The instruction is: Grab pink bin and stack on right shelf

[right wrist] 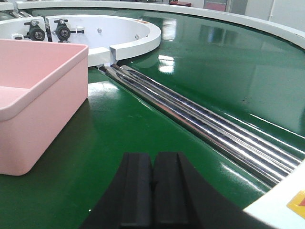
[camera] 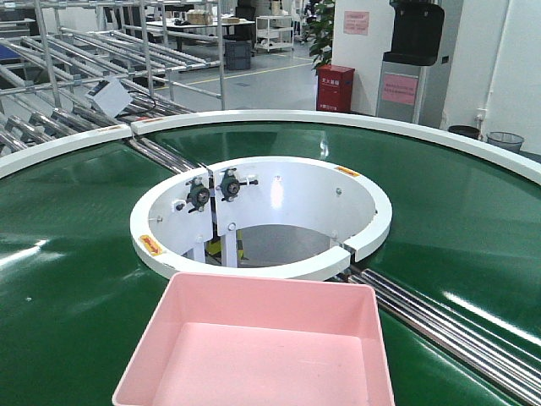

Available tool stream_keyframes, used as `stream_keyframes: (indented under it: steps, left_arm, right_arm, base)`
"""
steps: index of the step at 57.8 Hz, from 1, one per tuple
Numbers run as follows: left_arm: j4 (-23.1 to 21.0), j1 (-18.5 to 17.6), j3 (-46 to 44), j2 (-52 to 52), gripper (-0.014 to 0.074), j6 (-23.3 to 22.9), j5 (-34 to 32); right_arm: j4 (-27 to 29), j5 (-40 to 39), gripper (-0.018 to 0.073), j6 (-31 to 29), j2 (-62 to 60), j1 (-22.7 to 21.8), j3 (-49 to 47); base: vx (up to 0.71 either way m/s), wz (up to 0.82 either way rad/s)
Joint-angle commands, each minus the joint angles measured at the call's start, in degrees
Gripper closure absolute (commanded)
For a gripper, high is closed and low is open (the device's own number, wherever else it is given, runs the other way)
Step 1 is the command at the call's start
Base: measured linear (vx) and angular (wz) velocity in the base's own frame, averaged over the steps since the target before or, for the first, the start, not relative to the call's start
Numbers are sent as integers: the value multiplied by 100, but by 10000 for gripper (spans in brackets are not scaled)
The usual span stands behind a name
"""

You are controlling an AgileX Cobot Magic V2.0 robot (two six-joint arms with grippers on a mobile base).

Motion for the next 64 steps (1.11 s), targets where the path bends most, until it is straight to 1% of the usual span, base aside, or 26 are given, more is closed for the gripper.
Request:
stream_keyframes:
  steps: [1, 5, 9, 14, 17, 21, 25, 27, 31, 36, 39, 46, 49, 53, 57, 64]
  left_arm:
    - [-41, 6, 57, 83, 604, -54, -857]
    - [-41, 6, 57, 83, 604, -54, -990]
    - [-41, 6, 57, 83, 604, -59, -1070]
    - [-41, 6, 57, 83, 604, -55, -1253]
    - [-34, 6, 5, 83, 604, -55, -1546]
    - [105, 6, -279, 83, 604, -23, -1704]
    - [425, 6, -809, 169, 603, 48, -1501]
    - [613, 6, -1171, 277, 602, 88, -1273]
    - [819, 6, -1833, 588, 603, 99, -733]
    - [824, 6, -2621, 1166, 601, 99, -119]
    - [819, 6, -3044, 1653, 601, 99, 153]
    - [807, 6, -3375, 2405, 589, 99, 458]
    - [807, 6, -3398, 2720, 573, 99, 464]
    - [807, 6, -3398, 3040, 534, 99, 458]
    - [807, 6, -3398, 3283, 471, 99, 458]
    - [812, 6, -3398, 3702, 309, 113, 563]
  right_arm:
    - [-74, -595, 571, -48, -28, -22, -3]
    - [45, -794, 571, -45, -28, -22, -3]
    - [-19, -1023, 571, -79, -28, -22, -3]
    - [-10, -1689, 571, -55, -28, -22, -3]
    - [3, -2119, 571, -55, -28, -22, -3]
    - [38, -2639, 571, -27, 4, -23, -111]
    - [152, -2386, 569, 36, 210, -23, -631]
    - [172, -2149, 569, 36, 366, -23, -939]
    - [178, -1587, 569, 36, 843, -23, -1684]
    - [171, -1079, 568, 36, 1566, -23, -2459]
    - [166, -979, 568, 36, 1958, -23, -2832]
    - [171, -745, 561, 42, 2709, -23, -3254]
    - [171, -745, 550, 106, 3021, -23, -3351]
    - [171, -747, 522, 255, 3343, -23, -3425]
    - [171, -746, 479, 289, 3586, -23, -3426]
    - [171, -609, 334, 289, 3953, -23, -3426]
  base:
    - [0, 0]
    - [0, 0]
    - [0, 0]
    - [0, 0]
    - [0, 0]
    - [0, 0]
    - [0, 0]
    - [0, 0]
    - [0, 0]
    - [0, 0]
    - [0, 0]
    - [0, 0]
    - [0, 0]
    - [0, 0]
    - [0, 0]
    - [0, 0]
